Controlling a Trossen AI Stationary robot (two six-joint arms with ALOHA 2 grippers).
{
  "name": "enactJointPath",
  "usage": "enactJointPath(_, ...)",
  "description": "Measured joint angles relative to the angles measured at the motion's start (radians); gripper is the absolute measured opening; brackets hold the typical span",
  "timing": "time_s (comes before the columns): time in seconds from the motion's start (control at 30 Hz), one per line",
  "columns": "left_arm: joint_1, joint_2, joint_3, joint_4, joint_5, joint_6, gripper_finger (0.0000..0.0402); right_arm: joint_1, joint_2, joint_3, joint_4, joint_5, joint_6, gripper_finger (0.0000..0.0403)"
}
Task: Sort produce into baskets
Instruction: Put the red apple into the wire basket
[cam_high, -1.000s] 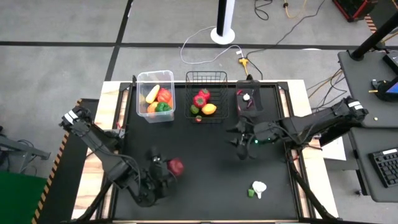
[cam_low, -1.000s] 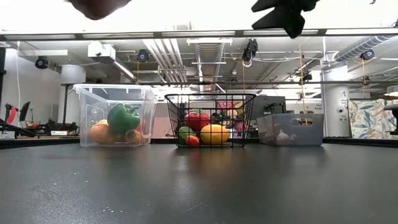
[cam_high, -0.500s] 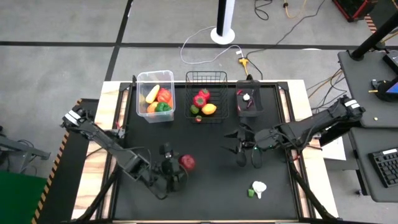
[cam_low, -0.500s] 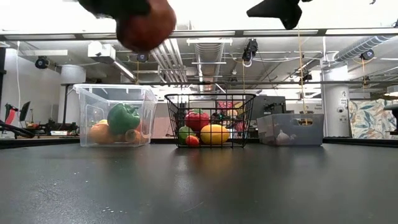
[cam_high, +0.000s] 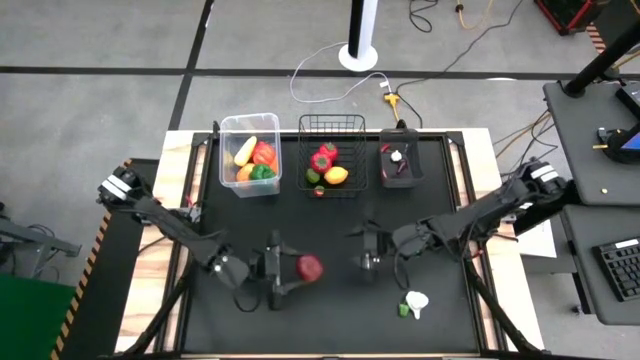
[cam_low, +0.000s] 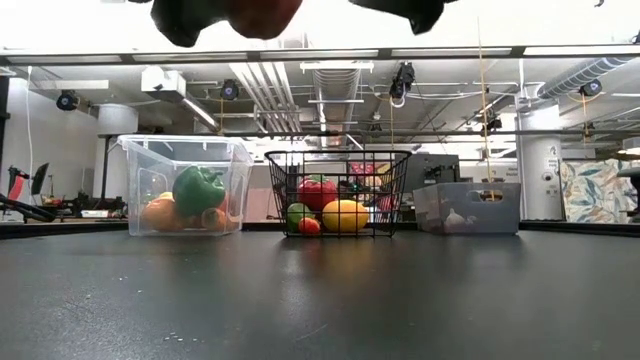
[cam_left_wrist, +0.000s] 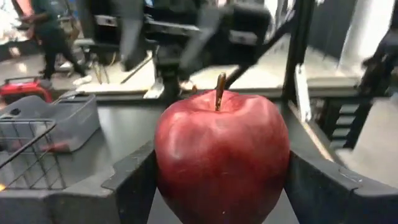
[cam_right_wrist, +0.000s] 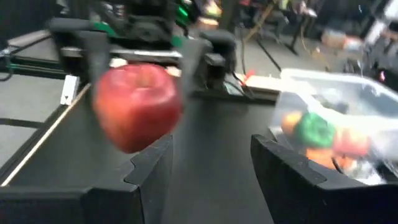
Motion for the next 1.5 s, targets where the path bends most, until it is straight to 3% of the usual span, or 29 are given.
enactJointPath(0.23,0.021,-0.015,-0.119,0.302,0.063,-0.003,0.0277,0.069,0.061,0.003,0.118,0.007,-0.228,0.0208)
enactJointPath(0.47,0.057,-0.051,-0.155,0.336,0.122,-0.111,0.0277,0.089,0.113,0.086,0.117,0.044,-0.385,0.0216)
enactJointPath(0.57,0.064,-0.052,-0.154,0.334,0.133,-0.133,0.0277,0.090,0.146,0.136,0.087,0.047,-0.435,0.0244)
enactJointPath(0.9,0.079,-0.063,-0.156,0.334,0.145,-0.242,0.0277,0.122,0.307,0.312,0.036,0.280,-0.768,0.0366)
enactJointPath(1.03,0.081,-0.065,-0.157,0.334,0.170,-0.244,0.0277,0.123,0.357,0.371,0.031,0.324,-0.794,0.0374)
enactJointPath(1.5,0.083,-0.064,-0.157,0.331,0.203,-0.241,0.0280,0.106,0.372,0.410,-0.042,0.301,-0.769,0.0375)
